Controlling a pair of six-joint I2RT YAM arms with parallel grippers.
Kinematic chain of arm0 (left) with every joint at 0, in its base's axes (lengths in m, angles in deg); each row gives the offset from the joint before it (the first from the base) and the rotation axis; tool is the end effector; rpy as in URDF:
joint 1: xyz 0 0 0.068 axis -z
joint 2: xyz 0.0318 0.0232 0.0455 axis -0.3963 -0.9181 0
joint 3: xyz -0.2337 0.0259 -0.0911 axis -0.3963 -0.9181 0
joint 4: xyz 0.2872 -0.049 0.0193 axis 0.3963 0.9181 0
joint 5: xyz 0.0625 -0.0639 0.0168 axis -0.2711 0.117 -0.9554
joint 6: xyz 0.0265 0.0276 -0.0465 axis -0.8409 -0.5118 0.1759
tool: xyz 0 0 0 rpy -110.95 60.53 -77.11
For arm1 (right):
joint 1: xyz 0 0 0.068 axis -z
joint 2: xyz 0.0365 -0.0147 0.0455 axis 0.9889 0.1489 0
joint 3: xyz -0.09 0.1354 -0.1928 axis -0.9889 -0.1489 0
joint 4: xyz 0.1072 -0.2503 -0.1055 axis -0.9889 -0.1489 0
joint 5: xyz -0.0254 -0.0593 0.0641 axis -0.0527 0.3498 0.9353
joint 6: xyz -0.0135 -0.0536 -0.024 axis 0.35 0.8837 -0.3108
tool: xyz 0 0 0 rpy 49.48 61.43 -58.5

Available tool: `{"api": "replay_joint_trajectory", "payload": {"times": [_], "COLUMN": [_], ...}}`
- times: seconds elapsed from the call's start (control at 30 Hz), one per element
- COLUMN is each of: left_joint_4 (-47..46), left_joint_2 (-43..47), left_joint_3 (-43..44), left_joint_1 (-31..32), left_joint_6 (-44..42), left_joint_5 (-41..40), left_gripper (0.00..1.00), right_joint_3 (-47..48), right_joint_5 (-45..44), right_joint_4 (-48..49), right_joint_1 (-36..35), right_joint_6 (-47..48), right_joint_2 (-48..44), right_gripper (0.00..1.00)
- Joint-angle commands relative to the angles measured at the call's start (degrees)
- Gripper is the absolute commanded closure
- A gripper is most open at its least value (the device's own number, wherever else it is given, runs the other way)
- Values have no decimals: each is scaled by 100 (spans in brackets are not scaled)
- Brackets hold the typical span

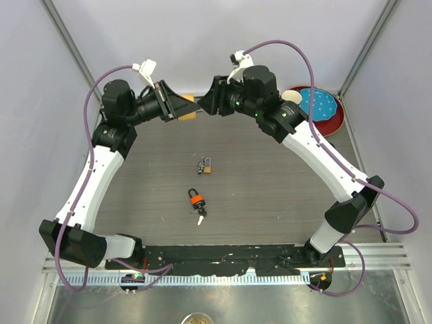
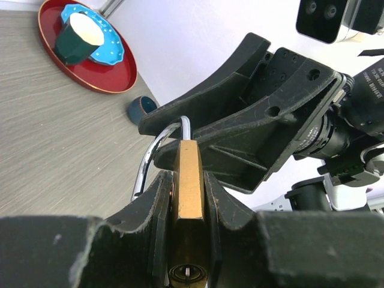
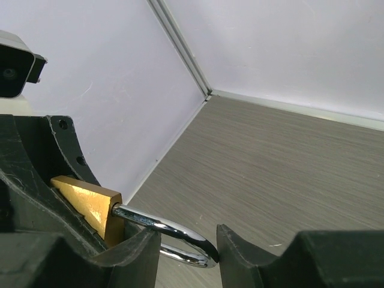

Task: Lock with the key
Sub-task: Lock the lock.

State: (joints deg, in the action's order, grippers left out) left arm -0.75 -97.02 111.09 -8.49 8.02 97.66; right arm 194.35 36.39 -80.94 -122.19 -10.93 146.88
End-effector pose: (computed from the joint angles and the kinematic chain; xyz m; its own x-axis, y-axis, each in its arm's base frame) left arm 0.3138 -0.1154 0.4310 -0.6803 -0.3856 -0.6233 0.5233 0.3398 -0.7814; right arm 0.3060 0.2716 0.4523 -0.4480 0.1286 -0.8847 -0.6215 0.6666 0.4116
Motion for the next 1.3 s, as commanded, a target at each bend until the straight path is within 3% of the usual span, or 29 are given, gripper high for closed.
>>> {"api": "replay_joint_trajectory", "payload": {"times": [0.0,0.2,0.33,0.43,0.47,0.57,0.7,0.8,0.83,1.03,1.27], "left_joint_4": [-900,-952,-1250,-1743,-1831,-1937,-1665,-1550,-1550,-1690,-2076], "left_joint_2": [256,212,151,80,63,54,97,194,229,326,379], "left_joint_3": [90,99,99,64,46,46,46,-33,-59,-182,-375], "left_joint_1": [9,-158,-202,-202,-202,-219,-386,-605,-658,-782,-808], "left_joint_6": [234,260,452,716,822,841,656,612,612,691,919], "left_joint_5": [481,859,1131,1325,1404,1422,1404,1404,1413,1501,1676], "left_gripper": [100,100,100,100,100,100,99,86,77,57,55], "right_joint_3": [-109,-162,-170,-205,-223,-258,-232,-249,-241,-214,-275], "right_joint_5": [172,628,1331,1727,1798,1895,1912,2009,2096,2352,2492], "right_joint_4": [791,835,984,1160,1221,1389,1442,1494,1503,1653,1801], "right_joint_1": [-38,155,252,270,287,296,348,471,533,656,744], "right_joint_6": [-82,138,112,-63,-107,-301,-328,-415,-433,-635,-837], "right_joint_2": [-364,-479,-435,-399,-382,-382,-443,-505,-514,-558,-610], "right_gripper": [48,43,50,64,77,98,99,99,99,99,99]}}
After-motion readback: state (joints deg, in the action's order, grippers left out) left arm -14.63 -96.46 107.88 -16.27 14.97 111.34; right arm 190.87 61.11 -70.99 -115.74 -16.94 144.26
